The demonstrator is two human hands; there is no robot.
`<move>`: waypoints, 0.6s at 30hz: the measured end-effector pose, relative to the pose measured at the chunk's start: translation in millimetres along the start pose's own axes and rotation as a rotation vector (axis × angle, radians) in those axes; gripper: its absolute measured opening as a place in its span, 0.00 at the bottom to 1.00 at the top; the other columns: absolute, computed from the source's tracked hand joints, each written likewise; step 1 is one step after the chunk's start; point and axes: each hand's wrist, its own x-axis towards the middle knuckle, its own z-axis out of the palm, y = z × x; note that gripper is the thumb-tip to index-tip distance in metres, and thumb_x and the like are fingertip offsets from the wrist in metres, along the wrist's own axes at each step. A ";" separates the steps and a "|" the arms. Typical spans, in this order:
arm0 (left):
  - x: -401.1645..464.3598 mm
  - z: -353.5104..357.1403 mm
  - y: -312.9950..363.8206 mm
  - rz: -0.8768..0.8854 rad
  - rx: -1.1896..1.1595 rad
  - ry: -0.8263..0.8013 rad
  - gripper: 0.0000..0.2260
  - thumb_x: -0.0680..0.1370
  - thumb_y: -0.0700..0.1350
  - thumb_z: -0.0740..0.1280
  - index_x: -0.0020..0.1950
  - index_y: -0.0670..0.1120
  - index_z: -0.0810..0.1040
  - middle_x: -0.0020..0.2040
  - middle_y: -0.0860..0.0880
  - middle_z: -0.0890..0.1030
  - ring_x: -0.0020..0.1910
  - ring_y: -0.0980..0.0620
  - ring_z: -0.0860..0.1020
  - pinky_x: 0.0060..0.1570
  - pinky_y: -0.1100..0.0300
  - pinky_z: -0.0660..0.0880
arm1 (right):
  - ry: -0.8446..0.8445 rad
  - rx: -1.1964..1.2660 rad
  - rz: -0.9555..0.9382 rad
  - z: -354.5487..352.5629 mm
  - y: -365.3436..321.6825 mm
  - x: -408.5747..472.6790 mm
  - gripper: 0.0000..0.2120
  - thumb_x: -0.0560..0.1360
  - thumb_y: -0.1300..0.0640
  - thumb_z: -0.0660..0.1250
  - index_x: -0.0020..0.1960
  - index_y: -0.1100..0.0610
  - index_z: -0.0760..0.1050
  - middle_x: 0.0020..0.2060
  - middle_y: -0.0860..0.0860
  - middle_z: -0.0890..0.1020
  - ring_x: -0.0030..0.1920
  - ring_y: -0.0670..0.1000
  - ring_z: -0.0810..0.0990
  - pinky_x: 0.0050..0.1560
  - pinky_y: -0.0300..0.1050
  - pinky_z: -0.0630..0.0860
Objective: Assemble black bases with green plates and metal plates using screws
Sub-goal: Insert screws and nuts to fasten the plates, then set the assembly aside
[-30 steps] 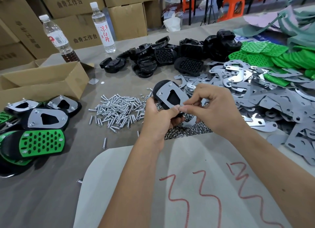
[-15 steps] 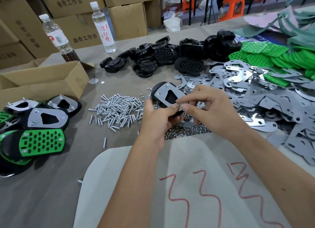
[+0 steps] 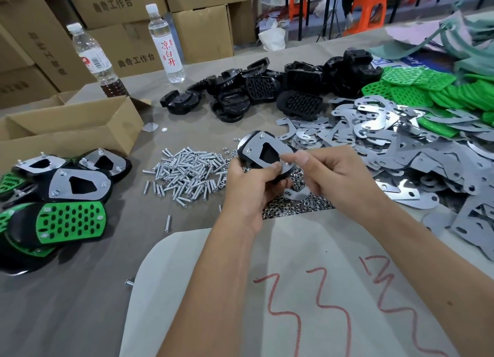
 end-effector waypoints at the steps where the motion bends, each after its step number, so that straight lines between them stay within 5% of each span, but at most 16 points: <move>1: 0.0 0.1 0.0 -0.009 -0.008 0.008 0.16 0.76 0.29 0.70 0.62 0.40 0.74 0.47 0.44 0.86 0.34 0.47 0.83 0.36 0.59 0.80 | 0.043 0.004 0.016 -1.5 -1.2 0.0 0.28 0.83 0.40 0.62 0.29 0.54 0.77 0.23 0.60 0.65 0.24 0.51 0.65 0.29 0.41 0.71; 3: 0.4 -0.7 1.2 -0.030 -0.039 0.028 0.16 0.77 0.30 0.70 0.63 0.40 0.73 0.49 0.42 0.86 0.34 0.46 0.83 0.35 0.61 0.80 | 0.154 0.012 0.036 -8.4 -0.1 -0.6 0.35 0.82 0.37 0.60 0.27 0.62 0.69 0.23 0.62 0.63 0.24 0.51 0.60 0.27 0.43 0.59; 5: 1.8 -1.2 1.7 -0.035 -0.052 0.039 0.17 0.77 0.30 0.70 0.64 0.38 0.72 0.52 0.40 0.85 0.34 0.45 0.83 0.34 0.61 0.79 | 0.186 0.000 0.029 -12.7 1.1 -1.3 0.34 0.82 0.37 0.60 0.29 0.62 0.73 0.22 0.62 0.64 0.24 0.51 0.60 0.27 0.42 0.58; 7: 1.5 0.0 1.2 -0.027 -0.026 0.035 0.17 0.77 0.29 0.70 0.64 0.39 0.72 0.52 0.40 0.85 0.34 0.46 0.84 0.34 0.60 0.80 | 0.141 -0.026 0.011 -11.4 1.9 -1.0 0.22 0.84 0.44 0.62 0.40 0.55 0.84 0.23 0.61 0.68 0.24 0.49 0.64 0.26 0.40 0.62; 10: 0.7 0.9 1.4 -0.007 -0.010 0.031 0.17 0.77 0.29 0.70 0.63 0.39 0.73 0.50 0.41 0.85 0.34 0.47 0.83 0.36 0.59 0.80 | -0.006 -0.061 0.002 -3.6 5.6 1.3 0.09 0.83 0.55 0.67 0.59 0.50 0.85 0.27 0.52 0.79 0.26 0.42 0.71 0.30 0.32 0.68; 18: -9.2 8.1 -1.8 0.148 0.193 0.041 0.16 0.72 0.37 0.74 0.57 0.44 0.75 0.50 0.39 0.86 0.42 0.46 0.86 0.36 0.54 0.80 | 0.092 -0.497 -0.275 -6.1 4.7 3.9 0.03 0.75 0.62 0.77 0.44 0.56 0.84 0.30 0.36 0.72 0.34 0.41 0.73 0.37 0.32 0.66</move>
